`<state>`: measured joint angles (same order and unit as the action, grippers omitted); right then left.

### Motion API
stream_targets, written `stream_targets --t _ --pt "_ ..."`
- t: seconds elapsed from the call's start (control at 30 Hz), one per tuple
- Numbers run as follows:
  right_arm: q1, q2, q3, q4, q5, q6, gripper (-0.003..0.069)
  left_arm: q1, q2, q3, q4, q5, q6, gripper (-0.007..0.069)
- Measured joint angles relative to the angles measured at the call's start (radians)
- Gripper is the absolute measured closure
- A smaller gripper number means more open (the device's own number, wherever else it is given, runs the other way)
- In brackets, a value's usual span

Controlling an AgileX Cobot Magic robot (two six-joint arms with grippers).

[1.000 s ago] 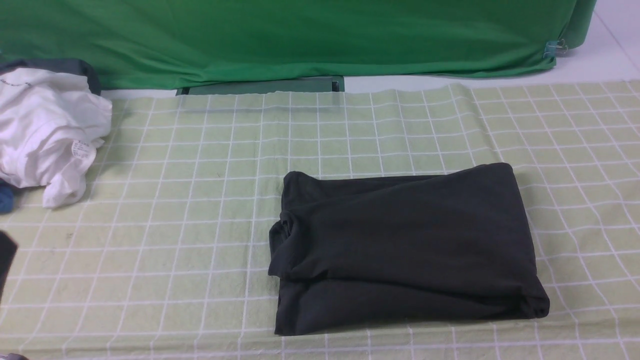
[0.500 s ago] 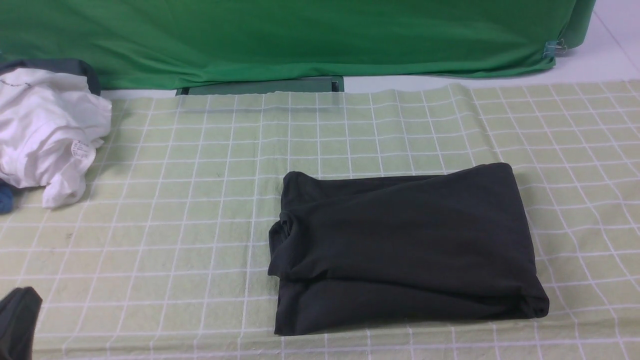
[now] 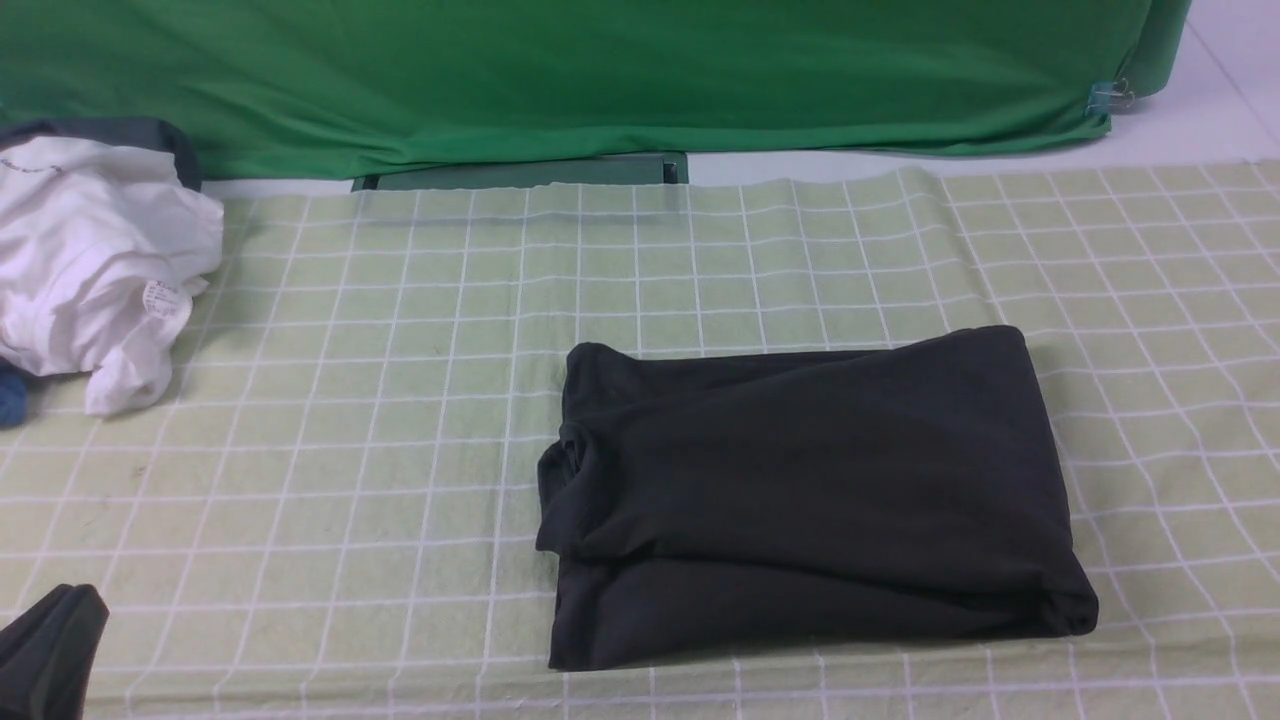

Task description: Fold a long-sleeved shirt over a green coffee tablecloth.

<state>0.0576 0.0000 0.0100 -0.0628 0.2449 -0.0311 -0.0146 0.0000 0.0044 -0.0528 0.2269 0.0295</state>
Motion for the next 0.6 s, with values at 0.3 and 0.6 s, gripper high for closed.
stream_targets --t 0.3,0.6 --pt "0.0 0.0 0.0 0.0 0.0 0.0 0.0419 -0.055 0.0 0.0 0.0 0.002 0.008 0.0607" --pt "0.001 0.0 0.0 0.0 0.0 0.0 0.0419 -0.055 0.0 0.0 0.0 0.002 0.01 0.0607"
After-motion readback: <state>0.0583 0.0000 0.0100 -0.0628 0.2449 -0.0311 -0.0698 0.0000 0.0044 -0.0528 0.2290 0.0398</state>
